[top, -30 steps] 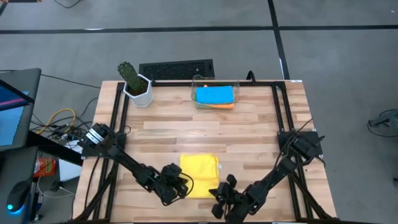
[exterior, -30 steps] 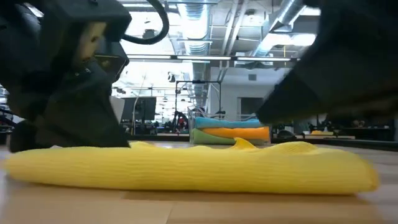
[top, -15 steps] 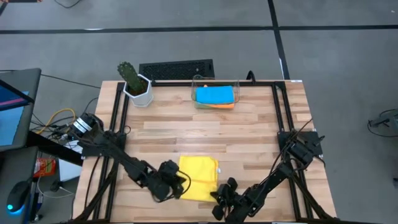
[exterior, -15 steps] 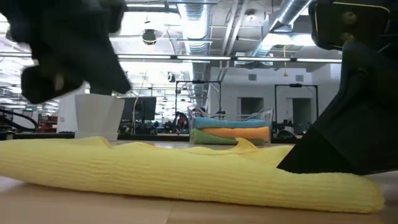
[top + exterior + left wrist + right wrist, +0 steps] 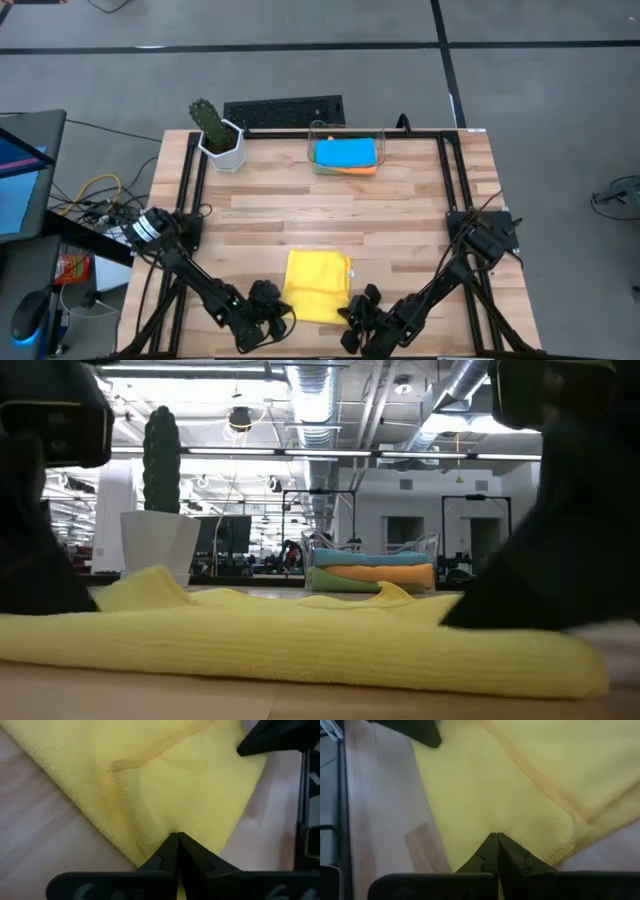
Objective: Fold microfiber towels
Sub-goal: Fold the yellow towel
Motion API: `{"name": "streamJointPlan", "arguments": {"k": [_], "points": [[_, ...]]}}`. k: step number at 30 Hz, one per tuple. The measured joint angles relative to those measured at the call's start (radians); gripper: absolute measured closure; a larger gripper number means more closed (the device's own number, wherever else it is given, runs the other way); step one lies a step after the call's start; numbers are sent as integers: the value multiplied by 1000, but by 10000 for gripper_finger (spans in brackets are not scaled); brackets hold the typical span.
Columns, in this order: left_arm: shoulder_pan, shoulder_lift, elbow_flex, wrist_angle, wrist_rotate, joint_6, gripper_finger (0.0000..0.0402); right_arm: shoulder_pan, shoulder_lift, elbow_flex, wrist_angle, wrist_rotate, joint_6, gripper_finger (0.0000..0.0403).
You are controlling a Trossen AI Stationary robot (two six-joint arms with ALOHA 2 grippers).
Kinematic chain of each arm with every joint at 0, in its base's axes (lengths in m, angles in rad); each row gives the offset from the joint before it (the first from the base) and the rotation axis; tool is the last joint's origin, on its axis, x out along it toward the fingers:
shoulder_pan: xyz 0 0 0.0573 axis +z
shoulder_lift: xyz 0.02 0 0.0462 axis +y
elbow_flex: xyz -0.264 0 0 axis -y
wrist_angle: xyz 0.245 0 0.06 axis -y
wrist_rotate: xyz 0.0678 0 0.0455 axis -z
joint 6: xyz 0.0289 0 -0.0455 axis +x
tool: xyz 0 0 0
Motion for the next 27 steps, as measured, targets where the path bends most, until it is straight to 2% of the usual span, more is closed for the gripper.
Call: {"name": "streamJointPlan", "arguments": {"k": [3, 8, 10, 16, 20, 23, 27], "points": [[9, 28, 5, -5, 45, -23, 401, 0, -40, -1, -9, 8, -27, 379], [1, 35, 4, -9, 46, -29, 401, 18, -110, 1, 41, 148, -124, 388], [1, 35, 4, -10, 45, -43, 401, 18, -103, 1, 74, 163, -153, 386], [27, 36, 2, 7, 42, -69, 401, 10, -19, 0, 140, 116, -120, 377], [52, 34, 6, 17, 58, -81, 401, 14, 43, 0, 98, 40, -2, 386], [64, 35, 24, -2, 70, -91, 401, 17, 52, 6, 54, 28, 63, 389], [73, 28, 51, -31, 81, -76, 401, 19, 16, -1, 29, 33, 38, 376]]}}
